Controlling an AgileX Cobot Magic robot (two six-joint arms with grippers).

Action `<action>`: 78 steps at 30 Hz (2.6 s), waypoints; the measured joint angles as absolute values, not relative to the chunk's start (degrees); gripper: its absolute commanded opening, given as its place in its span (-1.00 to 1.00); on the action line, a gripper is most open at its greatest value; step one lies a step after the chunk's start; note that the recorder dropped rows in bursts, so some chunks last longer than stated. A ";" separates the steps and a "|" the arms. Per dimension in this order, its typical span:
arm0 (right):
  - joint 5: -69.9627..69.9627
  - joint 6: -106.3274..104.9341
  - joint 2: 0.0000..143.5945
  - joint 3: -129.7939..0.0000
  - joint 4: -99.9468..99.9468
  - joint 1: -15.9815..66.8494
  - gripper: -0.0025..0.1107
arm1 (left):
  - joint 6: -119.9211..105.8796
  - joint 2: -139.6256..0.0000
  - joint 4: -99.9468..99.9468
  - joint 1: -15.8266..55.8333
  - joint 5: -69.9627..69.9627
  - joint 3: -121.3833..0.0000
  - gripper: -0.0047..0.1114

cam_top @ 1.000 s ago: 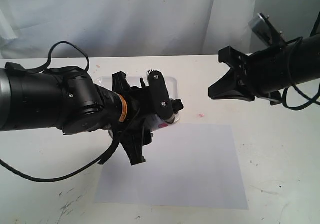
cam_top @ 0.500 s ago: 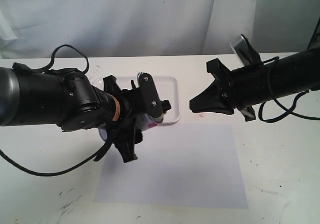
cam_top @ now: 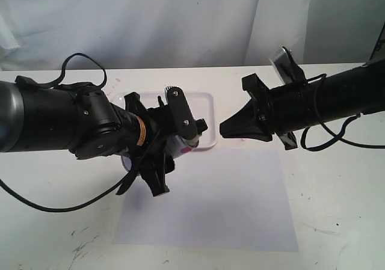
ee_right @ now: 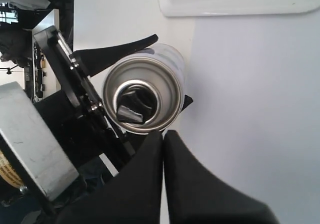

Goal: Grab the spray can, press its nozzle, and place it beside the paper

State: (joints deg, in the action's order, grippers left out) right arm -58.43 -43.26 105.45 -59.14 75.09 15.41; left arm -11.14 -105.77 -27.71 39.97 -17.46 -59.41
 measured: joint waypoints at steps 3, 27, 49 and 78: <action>-58.43 -43.49 105.67 -59.14 75.09 15.97 -0.96 | -11.14 -105.77 -27.32 39.97 -17.82 -59.41 -0.92; -57.43 -44.83 105.67 -59.14 75.79 16.34 -0.96 | -13.71 -105.77 -24.81 42.33 -19.44 -59.41 -0.92; -55.47 -44.91 105.67 -59.14 75.93 19.50 -0.96 | -13.71 -105.83 -24.73 42.33 -20.58 -59.41 -0.92; -40.46 -45.61 95.91 -56.24 71.37 17.72 -0.96 | -13.94 -105.83 -24.73 41.52 -21.13 -59.41 -0.92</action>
